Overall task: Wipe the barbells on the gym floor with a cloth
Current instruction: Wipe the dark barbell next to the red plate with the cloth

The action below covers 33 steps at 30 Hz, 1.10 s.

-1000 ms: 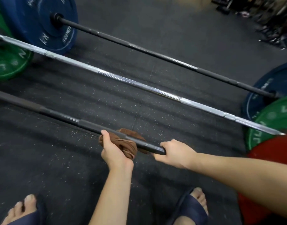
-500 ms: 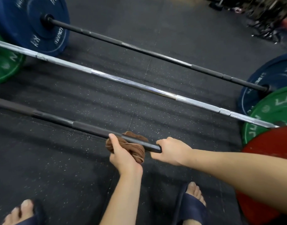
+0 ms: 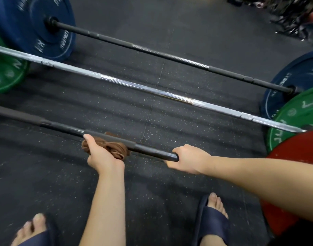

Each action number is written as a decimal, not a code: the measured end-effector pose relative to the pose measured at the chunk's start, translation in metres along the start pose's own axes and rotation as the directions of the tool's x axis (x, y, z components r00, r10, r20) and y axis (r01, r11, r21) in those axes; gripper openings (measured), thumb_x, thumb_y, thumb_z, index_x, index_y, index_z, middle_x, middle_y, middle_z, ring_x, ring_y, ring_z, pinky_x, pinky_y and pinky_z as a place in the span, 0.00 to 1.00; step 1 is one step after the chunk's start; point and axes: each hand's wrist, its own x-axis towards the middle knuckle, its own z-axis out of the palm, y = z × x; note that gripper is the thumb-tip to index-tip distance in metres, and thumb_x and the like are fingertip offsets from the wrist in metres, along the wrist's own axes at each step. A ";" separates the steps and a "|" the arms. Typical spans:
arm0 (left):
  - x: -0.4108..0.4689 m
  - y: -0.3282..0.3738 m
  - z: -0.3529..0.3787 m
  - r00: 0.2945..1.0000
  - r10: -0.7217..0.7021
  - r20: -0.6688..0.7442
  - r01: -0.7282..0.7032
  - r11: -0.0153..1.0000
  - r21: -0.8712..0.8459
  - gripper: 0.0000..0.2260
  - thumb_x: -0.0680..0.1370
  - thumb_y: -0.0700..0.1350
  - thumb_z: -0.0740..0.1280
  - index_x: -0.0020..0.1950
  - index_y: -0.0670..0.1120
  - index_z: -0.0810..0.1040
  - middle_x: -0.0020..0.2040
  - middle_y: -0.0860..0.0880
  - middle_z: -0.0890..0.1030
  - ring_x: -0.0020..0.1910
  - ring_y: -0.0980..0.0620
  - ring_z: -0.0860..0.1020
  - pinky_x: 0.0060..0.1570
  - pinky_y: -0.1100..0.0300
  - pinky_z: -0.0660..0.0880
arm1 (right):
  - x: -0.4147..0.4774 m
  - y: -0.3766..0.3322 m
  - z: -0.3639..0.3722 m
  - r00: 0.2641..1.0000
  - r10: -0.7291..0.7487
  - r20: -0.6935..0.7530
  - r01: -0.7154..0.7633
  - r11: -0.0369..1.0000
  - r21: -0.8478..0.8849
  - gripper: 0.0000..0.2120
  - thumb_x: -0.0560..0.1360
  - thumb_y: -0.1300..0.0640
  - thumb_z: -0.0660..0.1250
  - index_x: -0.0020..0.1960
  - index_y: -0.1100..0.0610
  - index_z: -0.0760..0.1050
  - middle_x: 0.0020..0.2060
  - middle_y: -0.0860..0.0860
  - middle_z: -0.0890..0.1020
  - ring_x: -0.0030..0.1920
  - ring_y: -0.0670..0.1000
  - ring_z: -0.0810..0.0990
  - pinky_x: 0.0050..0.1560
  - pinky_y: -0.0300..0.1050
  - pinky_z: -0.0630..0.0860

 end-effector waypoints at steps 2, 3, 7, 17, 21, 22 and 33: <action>0.001 0.003 -0.001 1.000 0.012 0.003 -0.012 1.000 0.029 0.28 0.75 0.65 0.73 0.64 0.48 0.72 0.57 0.53 0.80 0.50 0.52 0.84 0.55 0.53 0.82 | 0.000 0.000 0.000 1.000 -0.001 -0.001 0.001 1.000 0.006 0.23 0.76 0.31 0.60 0.45 0.51 0.76 0.37 0.49 0.80 0.37 0.51 0.80 0.38 0.48 0.76; -0.002 -0.001 -0.002 1.000 0.010 0.011 -0.010 0.999 0.047 0.28 0.75 0.66 0.72 0.64 0.47 0.73 0.57 0.53 0.81 0.47 0.53 0.84 0.50 0.56 0.82 | 0.000 0.000 0.000 1.000 -0.001 0.001 0.001 1.000 0.009 0.23 0.76 0.30 0.60 0.45 0.51 0.76 0.37 0.49 0.80 0.37 0.51 0.80 0.38 0.48 0.76; -0.027 -0.050 -0.010 0.988 -0.098 0.117 0.083 0.989 0.126 0.26 0.76 0.66 0.70 0.61 0.45 0.77 0.54 0.50 0.85 0.45 0.52 0.86 0.43 0.57 0.80 | -0.001 -0.001 -0.001 1.000 -0.003 -0.005 0.003 1.000 -0.003 0.22 0.76 0.32 0.61 0.45 0.51 0.76 0.38 0.49 0.80 0.37 0.51 0.80 0.37 0.47 0.75; -0.022 -0.058 -0.003 0.995 -0.035 0.090 0.034 0.999 0.007 0.19 0.77 0.61 0.72 0.53 0.45 0.78 0.53 0.49 0.84 0.44 0.50 0.86 0.47 0.53 0.83 | -0.001 -0.002 0.000 1.000 -0.005 -0.009 0.004 1.000 -0.018 0.23 0.75 0.31 0.60 0.45 0.51 0.76 0.38 0.50 0.79 0.38 0.54 0.80 0.38 0.48 0.75; 0.025 0.001 0.001 0.988 0.060 0.143 -0.041 0.991 -0.130 0.19 0.77 0.60 0.73 0.58 0.47 0.78 0.57 0.47 0.85 0.48 0.47 0.87 0.57 0.42 0.81 | -0.002 -0.002 -0.001 1.000 -0.011 -0.009 0.011 1.000 -0.025 0.24 0.76 0.30 0.60 0.46 0.52 0.76 0.37 0.49 0.79 0.38 0.53 0.79 0.39 0.48 0.76; 0.026 0.005 0.000 0.990 0.058 0.128 -0.047 0.995 -0.087 0.18 0.77 0.61 0.72 0.56 0.49 0.78 0.58 0.49 0.84 0.48 0.48 0.87 0.58 0.44 0.81 | -0.001 -0.001 0.000 1.000 -0.011 -0.013 0.011 1.000 -0.025 0.24 0.76 0.30 0.60 0.46 0.51 0.76 0.37 0.49 0.78 0.38 0.52 0.79 0.39 0.48 0.76; -0.052 -0.075 -0.011 0.958 -0.235 0.167 0.217 0.969 0.117 0.19 0.78 0.63 0.69 0.54 0.48 0.78 0.53 0.49 0.84 0.46 0.50 0.86 0.49 0.53 0.82 | 0.003 -0.001 0.001 1.000 -0.014 -0.012 0.014 1.000 0.021 0.19 0.74 0.33 0.63 0.40 0.48 0.73 0.36 0.48 0.79 0.36 0.52 0.80 0.34 0.45 0.72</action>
